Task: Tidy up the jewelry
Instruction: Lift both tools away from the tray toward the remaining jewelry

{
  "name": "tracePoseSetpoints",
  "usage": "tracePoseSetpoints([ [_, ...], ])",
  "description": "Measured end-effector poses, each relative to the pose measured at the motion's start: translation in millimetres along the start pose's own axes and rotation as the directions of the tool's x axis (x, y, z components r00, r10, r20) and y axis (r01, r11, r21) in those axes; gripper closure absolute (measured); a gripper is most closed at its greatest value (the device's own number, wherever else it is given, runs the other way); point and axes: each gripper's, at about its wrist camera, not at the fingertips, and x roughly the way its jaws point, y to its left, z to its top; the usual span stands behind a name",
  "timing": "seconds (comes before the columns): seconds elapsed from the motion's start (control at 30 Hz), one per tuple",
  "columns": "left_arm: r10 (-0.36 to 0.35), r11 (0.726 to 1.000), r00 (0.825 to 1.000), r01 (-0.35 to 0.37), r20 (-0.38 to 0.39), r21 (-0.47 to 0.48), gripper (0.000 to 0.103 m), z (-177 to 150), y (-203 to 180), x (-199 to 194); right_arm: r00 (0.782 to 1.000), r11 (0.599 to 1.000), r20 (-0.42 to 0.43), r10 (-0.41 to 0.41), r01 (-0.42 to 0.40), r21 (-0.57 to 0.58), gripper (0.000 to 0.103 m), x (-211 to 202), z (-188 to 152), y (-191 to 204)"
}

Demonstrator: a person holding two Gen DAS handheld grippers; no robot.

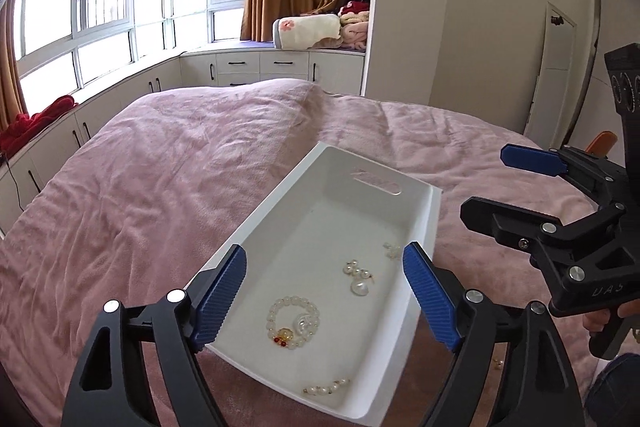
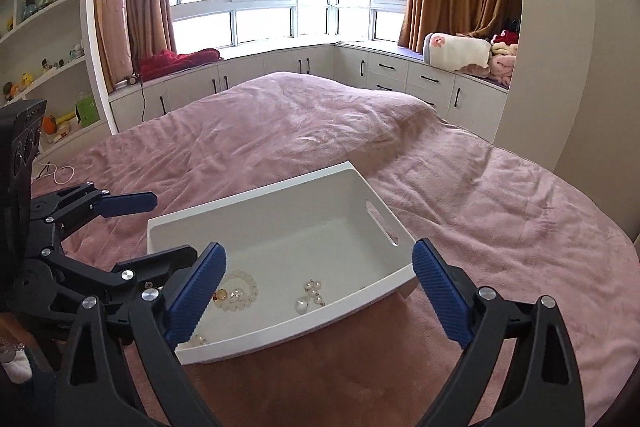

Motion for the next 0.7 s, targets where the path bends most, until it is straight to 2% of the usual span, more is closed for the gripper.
tracePoseSetpoints([
  [0.2, -0.066, 0.998, 0.998, 0.066, 0.024, 0.015, 0.019, -5, -28, -22, 0.999, 0.999, 0.004, 0.044, -0.044, -0.008, 0.010, -45, -30, -7],
  [0.5, -0.141, 0.984, 0.990, 0.141, -0.009, 0.106, 0.016, -21, -81, -29, 0.993, 0.995, -0.108, 0.040, -0.049, -0.087, 0.018, -76, -99, -19],
  [0.7, -0.194, 0.972, 0.980, 0.197, -0.037, 0.129, 0.016, -36, -116, -19, 0.983, 0.992, -0.179, 0.034, -0.054, -0.110, 0.031, -91, -143, -28],
])
